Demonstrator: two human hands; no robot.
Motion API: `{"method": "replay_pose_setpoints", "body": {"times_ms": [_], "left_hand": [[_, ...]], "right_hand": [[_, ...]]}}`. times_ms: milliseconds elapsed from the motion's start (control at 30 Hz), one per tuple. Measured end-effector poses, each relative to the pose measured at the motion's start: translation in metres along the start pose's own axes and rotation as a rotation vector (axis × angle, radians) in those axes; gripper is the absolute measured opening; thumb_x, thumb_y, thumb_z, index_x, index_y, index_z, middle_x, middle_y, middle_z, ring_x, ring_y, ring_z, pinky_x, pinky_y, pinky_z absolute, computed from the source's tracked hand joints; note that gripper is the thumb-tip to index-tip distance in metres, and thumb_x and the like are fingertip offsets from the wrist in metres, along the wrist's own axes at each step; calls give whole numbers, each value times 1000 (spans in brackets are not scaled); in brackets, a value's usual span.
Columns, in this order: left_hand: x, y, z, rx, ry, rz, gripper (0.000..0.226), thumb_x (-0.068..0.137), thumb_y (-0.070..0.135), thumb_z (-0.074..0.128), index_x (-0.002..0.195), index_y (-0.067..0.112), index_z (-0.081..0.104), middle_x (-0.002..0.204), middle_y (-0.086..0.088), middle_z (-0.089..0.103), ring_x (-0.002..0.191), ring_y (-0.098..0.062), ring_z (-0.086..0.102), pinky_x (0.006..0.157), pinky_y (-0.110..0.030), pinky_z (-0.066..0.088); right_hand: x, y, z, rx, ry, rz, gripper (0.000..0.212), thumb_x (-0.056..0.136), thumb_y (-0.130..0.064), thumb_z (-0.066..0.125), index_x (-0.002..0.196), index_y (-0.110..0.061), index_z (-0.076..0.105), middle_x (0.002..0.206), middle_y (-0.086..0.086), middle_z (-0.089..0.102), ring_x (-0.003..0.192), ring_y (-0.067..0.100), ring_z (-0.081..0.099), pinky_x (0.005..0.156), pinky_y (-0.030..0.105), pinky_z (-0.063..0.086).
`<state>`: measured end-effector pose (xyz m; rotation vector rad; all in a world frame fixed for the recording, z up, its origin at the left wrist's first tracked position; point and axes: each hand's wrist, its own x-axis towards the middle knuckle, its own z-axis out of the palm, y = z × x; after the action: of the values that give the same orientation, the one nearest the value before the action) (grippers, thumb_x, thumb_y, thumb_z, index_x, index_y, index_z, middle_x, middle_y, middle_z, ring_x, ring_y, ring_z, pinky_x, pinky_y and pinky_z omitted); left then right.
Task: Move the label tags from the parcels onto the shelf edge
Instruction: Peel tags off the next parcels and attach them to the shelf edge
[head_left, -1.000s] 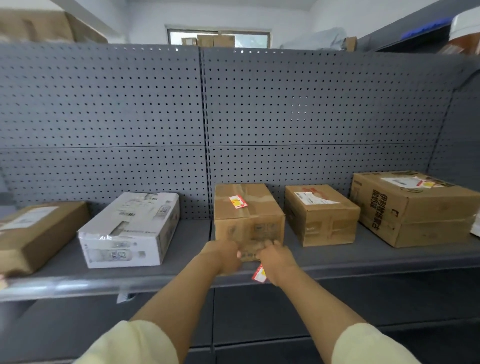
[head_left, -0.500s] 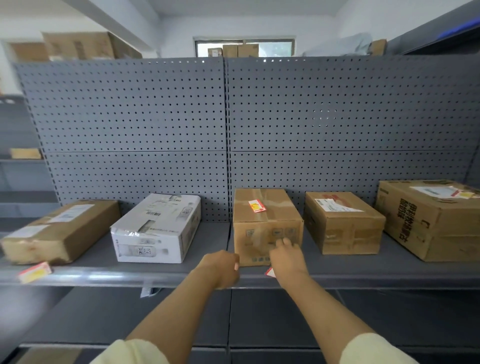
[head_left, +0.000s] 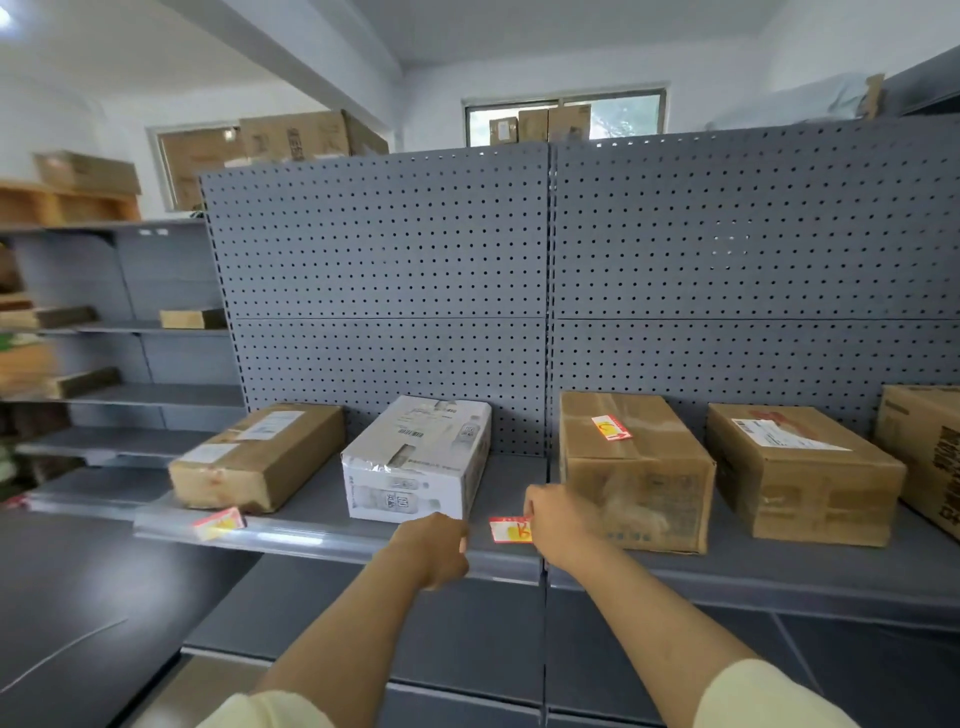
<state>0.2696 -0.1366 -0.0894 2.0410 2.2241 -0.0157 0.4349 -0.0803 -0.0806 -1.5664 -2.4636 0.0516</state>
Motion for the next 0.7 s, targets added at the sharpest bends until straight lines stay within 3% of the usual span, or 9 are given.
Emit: {"method": "replay_pose_setpoints", "body": {"times_ms": [67,167,300,400,600,700], "left_hand": [[-2,-58,-4,-14,8,-28,29,87,22,47,114,19,60,124,-9,60,108,-30,59,87,-35,47],[2,-85,-8,-51,23,-37,30,86,23,45,112,20,59,123,-7,60,106,-29,59,88,-37,48],[3,-83,-15,-76,44,-29,37,88,24,44,123,22,56,134,-3,56,118,-27,55,96,-37,45],[8,-125,-22,-95,74,3,41,87,27,47,127,26,54,134,1,57,118,-25,56,96,-36,45],[10,-173,-17,-121,48,45,40,85,22,45,123,24,56,130,-1,58,113,-26,58,88,-34,46],[14,-186,-9,-135,22,54,38,85,21,43,120,23,57,129,-1,58,113,-24,57,88,-32,45]], "right_hand": [[21,-52,11,24,0,-35,24,90,-3,46,109,-12,59,112,10,63,96,27,62,75,35,51],[26,-76,13,36,14,-21,24,92,-5,45,110,-12,59,114,9,63,98,28,63,78,36,51],[29,-75,13,43,34,3,26,91,-5,42,108,-12,61,110,10,65,95,28,63,70,32,47],[39,-111,20,53,23,27,26,90,-5,42,106,-13,60,109,9,65,88,24,61,66,28,43],[43,-154,36,41,-29,81,26,89,-5,43,108,-12,59,113,10,63,85,22,54,76,31,48],[43,-161,42,19,-48,102,26,90,-5,43,111,-11,57,116,11,62,98,27,61,82,32,49]]}}
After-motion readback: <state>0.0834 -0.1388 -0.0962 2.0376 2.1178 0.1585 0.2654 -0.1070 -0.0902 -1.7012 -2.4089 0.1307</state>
